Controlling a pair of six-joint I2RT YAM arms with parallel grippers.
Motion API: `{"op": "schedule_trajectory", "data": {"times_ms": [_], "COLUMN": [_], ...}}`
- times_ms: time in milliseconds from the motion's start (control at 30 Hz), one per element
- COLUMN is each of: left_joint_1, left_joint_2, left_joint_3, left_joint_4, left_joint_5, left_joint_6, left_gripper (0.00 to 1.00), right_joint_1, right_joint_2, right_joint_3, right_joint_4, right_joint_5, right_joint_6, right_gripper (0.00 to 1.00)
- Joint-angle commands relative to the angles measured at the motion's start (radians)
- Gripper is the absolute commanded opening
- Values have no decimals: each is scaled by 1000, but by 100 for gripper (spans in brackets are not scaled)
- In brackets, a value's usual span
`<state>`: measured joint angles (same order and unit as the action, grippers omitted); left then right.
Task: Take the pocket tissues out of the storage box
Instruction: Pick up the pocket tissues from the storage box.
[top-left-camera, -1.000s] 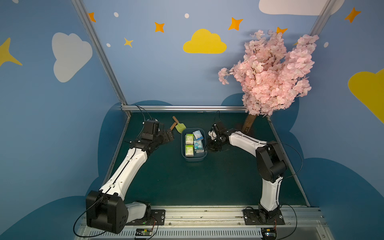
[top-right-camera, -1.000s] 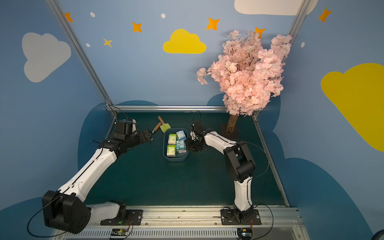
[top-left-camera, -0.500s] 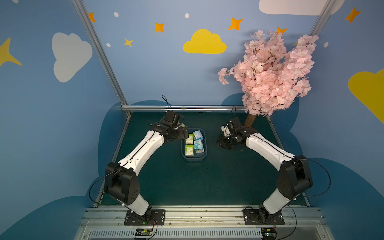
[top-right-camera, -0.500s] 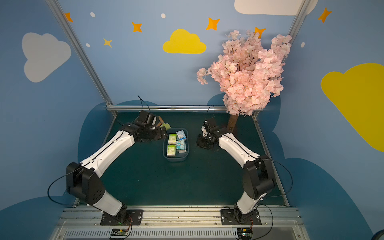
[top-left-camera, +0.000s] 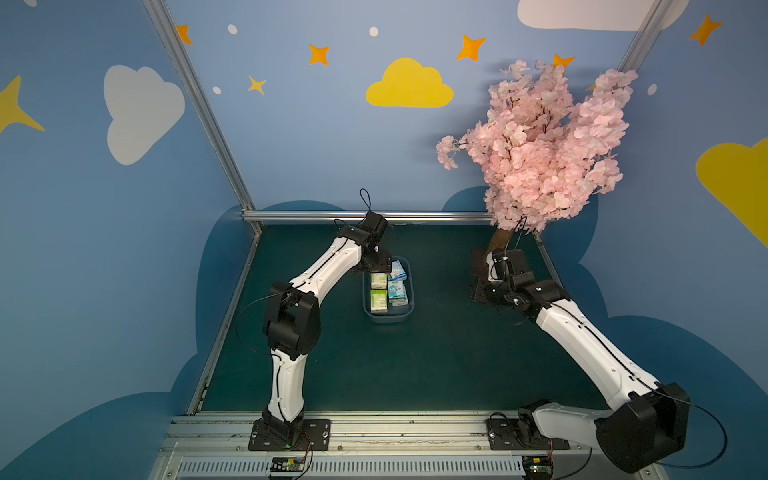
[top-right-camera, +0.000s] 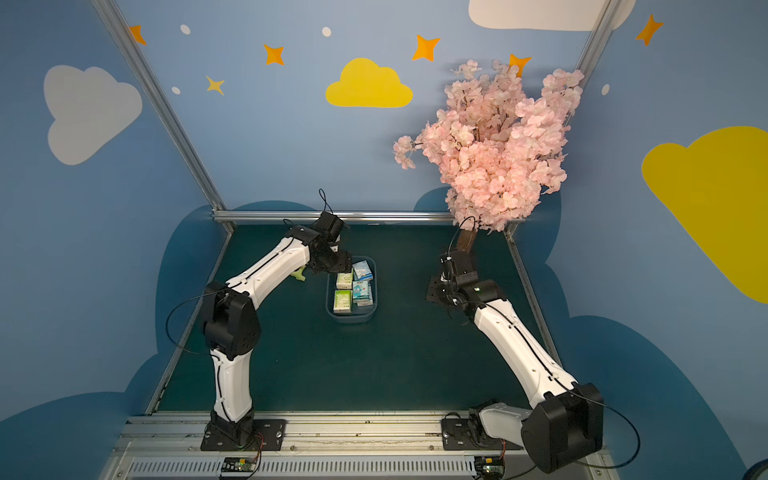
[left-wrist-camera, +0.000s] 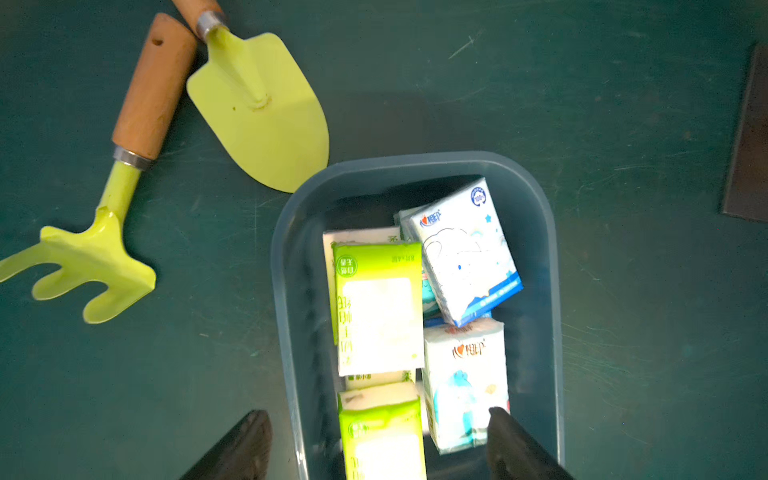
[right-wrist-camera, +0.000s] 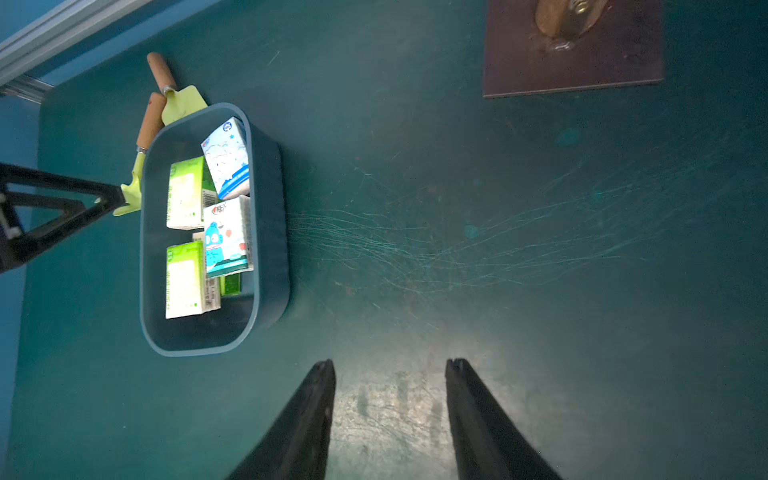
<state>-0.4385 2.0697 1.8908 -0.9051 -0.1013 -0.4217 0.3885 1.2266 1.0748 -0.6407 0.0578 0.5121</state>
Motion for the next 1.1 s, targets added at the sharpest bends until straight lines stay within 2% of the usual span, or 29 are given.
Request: {"op": "schedule_trajectory", "data": {"times_ms": [0,233,567,967,1067], "left_joint_1": [-3,-8,-11,-11,-11], "left_joint_2": [54,170,273,389,398], "left_joint_3": [71,185,269,378,384], "left_joint_4": [-80,-124,-146,-195,-199], "left_joint_5": [-4,-30,-37,-85,-73], "left_joint_6": [13,12,21,40,37], "left_gripper": [82,82,78,68,62], "right_joint_1": [-10,-40,-72,-83,-83], "right_joint_2": [-64,-157,-185,-191,-196], "right_joint_3": [-34,-96,-120,-146,-154], "right_joint_4": [0,-1,1,17,23], "right_joint_5": [110,143,144,126,125], "right_joint_6": [-20,-6,-3,32,40], "right_gripper": [52,59,66,66,66]}}
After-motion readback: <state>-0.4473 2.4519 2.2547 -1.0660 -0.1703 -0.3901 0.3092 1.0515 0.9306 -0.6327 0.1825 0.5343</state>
